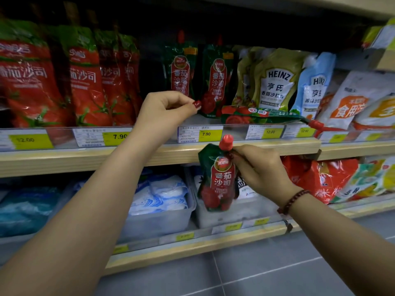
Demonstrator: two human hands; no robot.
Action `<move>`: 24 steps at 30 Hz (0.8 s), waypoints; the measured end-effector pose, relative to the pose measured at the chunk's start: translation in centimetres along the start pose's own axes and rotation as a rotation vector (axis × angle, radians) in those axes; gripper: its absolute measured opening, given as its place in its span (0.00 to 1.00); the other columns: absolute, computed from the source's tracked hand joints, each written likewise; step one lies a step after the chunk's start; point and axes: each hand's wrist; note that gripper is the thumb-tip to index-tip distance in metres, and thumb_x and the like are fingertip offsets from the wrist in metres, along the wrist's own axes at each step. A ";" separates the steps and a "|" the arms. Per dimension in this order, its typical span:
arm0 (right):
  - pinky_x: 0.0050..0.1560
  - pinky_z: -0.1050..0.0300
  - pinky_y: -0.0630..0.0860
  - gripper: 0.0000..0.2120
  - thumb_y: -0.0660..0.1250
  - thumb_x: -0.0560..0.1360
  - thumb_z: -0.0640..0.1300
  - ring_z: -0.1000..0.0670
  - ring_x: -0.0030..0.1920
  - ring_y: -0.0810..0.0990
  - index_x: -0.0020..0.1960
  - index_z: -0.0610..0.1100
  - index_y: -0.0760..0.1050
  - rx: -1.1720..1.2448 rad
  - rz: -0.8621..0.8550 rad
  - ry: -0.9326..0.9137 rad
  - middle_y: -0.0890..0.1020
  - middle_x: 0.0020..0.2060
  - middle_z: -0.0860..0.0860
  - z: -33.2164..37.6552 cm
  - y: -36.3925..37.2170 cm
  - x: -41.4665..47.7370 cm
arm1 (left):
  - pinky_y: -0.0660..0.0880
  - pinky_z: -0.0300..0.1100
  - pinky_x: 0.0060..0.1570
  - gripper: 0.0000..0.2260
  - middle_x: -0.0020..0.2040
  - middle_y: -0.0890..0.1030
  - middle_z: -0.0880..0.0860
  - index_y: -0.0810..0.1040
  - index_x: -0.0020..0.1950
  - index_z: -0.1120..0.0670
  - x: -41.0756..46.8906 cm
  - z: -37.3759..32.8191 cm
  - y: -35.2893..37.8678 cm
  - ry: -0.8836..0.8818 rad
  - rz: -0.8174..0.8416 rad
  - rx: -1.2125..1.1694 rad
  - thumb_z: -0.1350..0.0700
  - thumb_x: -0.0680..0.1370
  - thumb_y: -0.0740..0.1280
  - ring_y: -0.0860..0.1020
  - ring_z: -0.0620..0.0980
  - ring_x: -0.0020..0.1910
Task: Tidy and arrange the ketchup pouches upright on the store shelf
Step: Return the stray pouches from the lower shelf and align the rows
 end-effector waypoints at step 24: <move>0.29 0.55 0.78 0.08 0.69 0.73 0.41 0.46 0.31 0.82 0.36 0.40 0.79 0.851 -0.476 0.748 0.84 0.31 0.46 2.4 -1.0 9.1 | 0.80 0.52 0.48 0.23 0.49 0.84 0.56 0.78 0.54 0.53 -1.0 0.3 0.1 -0.228 0.343 -0.258 0.63 0.62 0.79 0.83 0.55 0.47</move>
Point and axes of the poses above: each hand's wrist, its own x-axis towards the middle knuckle, its own y-axis out of the palm, z = x × y
